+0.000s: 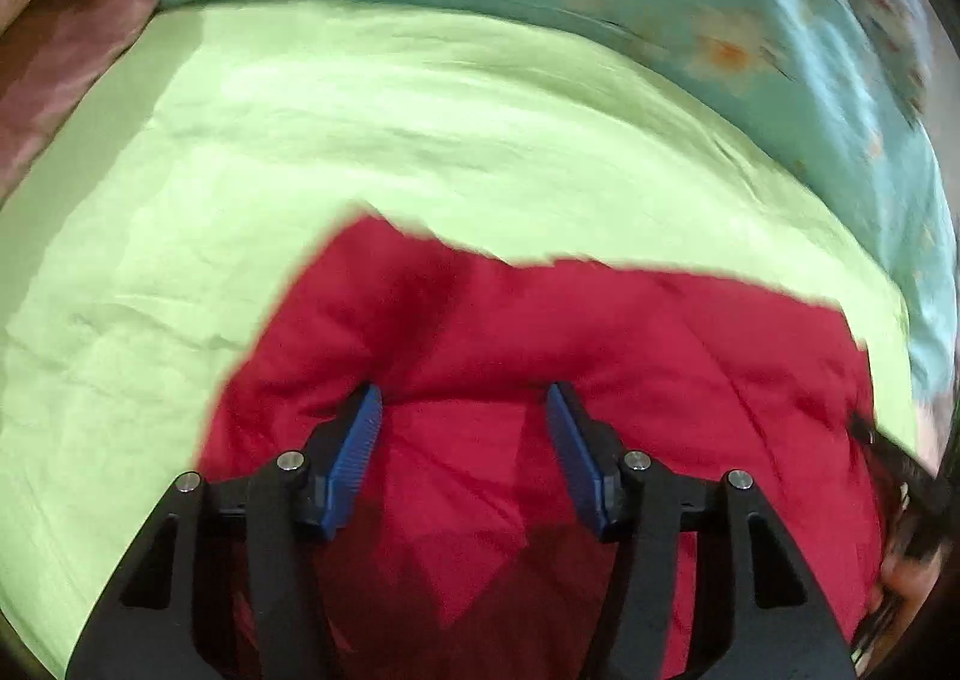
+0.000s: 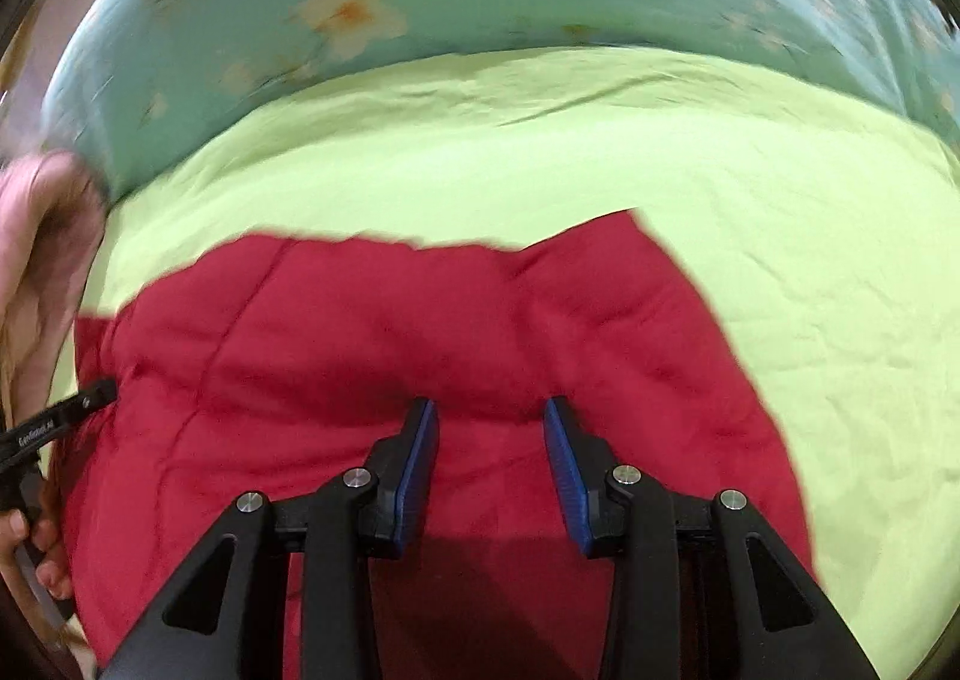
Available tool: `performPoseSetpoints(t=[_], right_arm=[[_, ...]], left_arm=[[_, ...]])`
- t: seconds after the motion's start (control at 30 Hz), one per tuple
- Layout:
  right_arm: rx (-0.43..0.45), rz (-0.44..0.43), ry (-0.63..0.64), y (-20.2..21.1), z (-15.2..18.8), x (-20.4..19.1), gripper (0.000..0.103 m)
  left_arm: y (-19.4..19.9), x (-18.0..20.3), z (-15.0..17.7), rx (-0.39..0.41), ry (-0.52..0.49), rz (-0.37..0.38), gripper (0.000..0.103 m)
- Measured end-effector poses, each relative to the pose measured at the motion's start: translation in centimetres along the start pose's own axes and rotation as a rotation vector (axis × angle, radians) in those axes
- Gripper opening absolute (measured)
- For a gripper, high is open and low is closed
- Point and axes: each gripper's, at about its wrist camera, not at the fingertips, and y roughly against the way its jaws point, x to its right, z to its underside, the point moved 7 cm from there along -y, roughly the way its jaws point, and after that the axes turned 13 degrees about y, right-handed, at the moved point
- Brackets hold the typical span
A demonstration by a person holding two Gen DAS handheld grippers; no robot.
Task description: Fold large clothes
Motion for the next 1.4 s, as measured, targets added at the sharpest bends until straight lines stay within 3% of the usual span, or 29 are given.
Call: performPoseSetpoints(t=[0.13, 0.23, 0.37, 0.47, 0.57, 0.63, 0.67, 0.7, 0.77, 0.87, 1.03, 1.2, 1.3, 1.4], right_arm=[[0.026, -0.039, -0.137, -0.5, 0.7, 2.6, 0.036], [0.047, -0.043, -0.193, -0.4, 1.3, 3.5, 0.034], [0.062, -0.061, -0.317, -0.4, 2.6, 5.6, 0.005], [0.044, -0.087, -0.344, -0.6, 2.8, 6.1, 0.003], [0.034, -0.045, -0.287, 0.8, 2.3, 5.3, 0.011], [0.053, -0.013, -0.244, 2.5, 2.3, 4.5, 0.025], [0.073, 0.001, -0.219, 3.9, 2.5, 4.0, 0.042], [0.097, 0.003, -0.188, 5.4, 2.8, 3.2, 0.052], [0.129, 0.009, -0.121, 7.7, 3.4, 1.8, 0.053], [0.142, -0.005, -0.03, 10.7, 6.1, -1.0, 0.052], [0.128, -0.008, 0.059, 13.3, 10.8, -4.3, 0.053], [0.12, 0.033, 0.101, 15.3, 14.7, -5.5, 0.057], [0.091, 0.083, 0.126, 14.7, 16.1, -5.3, 0.066], [0.057, 0.069, 0.097, 12.9, 16.5, -4.3, 0.069]], left_arm=[[-1.2, -2.8, -0.7, -0.025, 0.136, 0.049, 0.051], [-1.0, -3.4, -0.1, -0.006, 0.151, 0.059, 0.047], [-1.1, -3.1, -0.1, -0.009, 0.149, 0.055, 0.047], [-0.2, -2.7, -0.1, 0.001, 0.115, 0.014, 0.047], [1.8, -2.0, -0.2, 0.016, 0.078, 0.015, 0.047], [4.6, -1.6, 0.9, 0.037, 0.036, 0.046, 0.047], [6.0, -1.3, 1.7, 0.043, 0.011, 0.067, 0.048], [7.2, -1.1, 2.7, 0.051, -0.019, 0.076, 0.049], [9.0, -0.6, 4.7, 0.064, -0.074, 0.073, 0.055], [11.3, 0.0, 8.6, 0.072, -0.152, 0.079, 0.056], [13.4, -0.8, 14.1, 0.053, -0.18, 0.08, 0.056], [14.3, -1.0, 16.7, 0.073, -0.235, 0.034, 0.056], [13.1, -1.5, 17.2, 0.062, -0.254, 0.009, 0.061], [11.9, -1.8, 17.3, 0.05, -0.265, -0.015, 0.069]])
